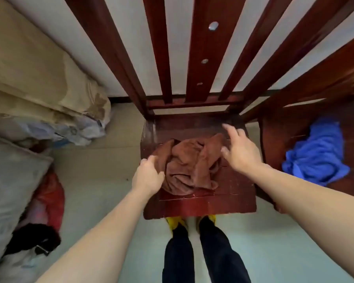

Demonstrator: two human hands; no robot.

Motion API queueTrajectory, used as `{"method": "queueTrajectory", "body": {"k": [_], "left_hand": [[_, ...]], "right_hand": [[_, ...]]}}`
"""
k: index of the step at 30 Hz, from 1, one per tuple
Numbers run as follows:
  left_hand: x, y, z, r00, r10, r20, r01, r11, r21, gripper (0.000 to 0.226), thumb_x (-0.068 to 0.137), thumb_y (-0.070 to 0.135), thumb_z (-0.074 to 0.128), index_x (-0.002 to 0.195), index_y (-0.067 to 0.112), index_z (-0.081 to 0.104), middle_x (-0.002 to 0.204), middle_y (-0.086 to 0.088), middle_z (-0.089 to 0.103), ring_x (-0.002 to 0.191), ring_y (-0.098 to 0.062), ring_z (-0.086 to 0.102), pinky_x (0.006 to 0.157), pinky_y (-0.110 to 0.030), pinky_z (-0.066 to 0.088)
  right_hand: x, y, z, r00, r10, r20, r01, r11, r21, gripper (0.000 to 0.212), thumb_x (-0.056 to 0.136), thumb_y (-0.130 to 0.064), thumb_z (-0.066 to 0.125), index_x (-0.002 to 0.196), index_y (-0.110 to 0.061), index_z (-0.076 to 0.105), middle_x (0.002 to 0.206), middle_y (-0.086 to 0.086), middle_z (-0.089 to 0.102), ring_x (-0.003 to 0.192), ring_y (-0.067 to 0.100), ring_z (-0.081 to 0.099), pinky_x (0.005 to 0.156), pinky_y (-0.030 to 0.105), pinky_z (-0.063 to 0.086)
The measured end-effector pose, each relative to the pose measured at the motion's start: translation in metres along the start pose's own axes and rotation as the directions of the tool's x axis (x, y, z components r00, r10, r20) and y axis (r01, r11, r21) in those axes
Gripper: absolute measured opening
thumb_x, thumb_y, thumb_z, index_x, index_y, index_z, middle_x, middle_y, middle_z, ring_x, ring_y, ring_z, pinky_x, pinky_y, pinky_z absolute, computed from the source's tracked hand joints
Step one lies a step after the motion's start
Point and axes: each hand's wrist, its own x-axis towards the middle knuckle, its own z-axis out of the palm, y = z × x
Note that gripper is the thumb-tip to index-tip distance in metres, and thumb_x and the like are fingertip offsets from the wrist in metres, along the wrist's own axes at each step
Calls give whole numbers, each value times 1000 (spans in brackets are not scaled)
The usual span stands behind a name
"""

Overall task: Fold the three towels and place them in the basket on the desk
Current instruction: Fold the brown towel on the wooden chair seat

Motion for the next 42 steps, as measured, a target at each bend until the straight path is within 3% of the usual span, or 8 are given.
{"method": "queueTrajectory", "body": {"k": [5,8,14,22,28,33,38,42], "left_hand": [[47,1,42,994,108,-31,-106,994,40,66,87,24,62,144,29,29,129,-12,43,110,-38,55,88,-43,46],[45,-7,64,997,73,-25,-68,987,148,39,87,29,61,122,21,46,112,-14,59,104,-40,58,78,-40,45],[19,-36,69,986,-152,72,130,961,246,27,79,34,63,102,21,55,108,-7,62,102,-32,59,78,-35,47],[34,31,78,900,430,66,-431,859,278,54,79,35,59,131,28,49,121,0,56,113,-26,50,91,-40,37],[26,10,69,923,-23,-384,-69,972,-225,24,89,15,45,105,12,62,95,-18,70,92,-39,61,78,-38,46],[4,-28,69,956,-279,-94,286,956,70,24,86,15,49,107,17,59,106,-16,65,99,-38,58,78,-37,44],[9,3,73,972,185,-142,-160,972,170,59,77,31,63,132,22,47,123,-4,54,115,-26,48,95,-41,41],[37,49,85,998,67,-18,-70,976,-205,44,79,41,71,115,18,61,97,-3,67,98,-26,62,86,-37,49]], "right_hand": [[16,-7,57,999,-38,-26,40,996,81,24,85,-21,61,109,-24,64,118,5,54,96,35,60,81,39,48],[-12,12,86,998,12,-69,4,974,227,7,80,-18,68,85,-17,64,100,1,57,81,25,59,72,33,47],[-77,75,95,963,269,-20,-256,936,241,9,80,-11,68,87,-15,68,94,0,65,63,11,55,65,24,36],[-33,75,92,839,515,176,-508,624,594,50,71,-34,82,115,-19,62,100,1,68,92,23,65,86,39,52],[-17,73,61,846,506,-168,-257,663,703,4,87,-20,67,88,-17,63,83,0,66,82,19,61,80,33,47],[-43,84,72,844,535,31,-464,701,542,20,88,-24,67,106,-17,62,89,-1,66,92,24,64,81,35,48],[-36,89,82,848,513,133,-517,743,425,54,80,-40,72,127,-23,53,112,-3,62,99,21,61,87,39,50],[-6,69,87,843,487,226,-506,580,639,7,81,-28,71,85,-23,68,92,0,71,91,25,67,88,45,54]]}}
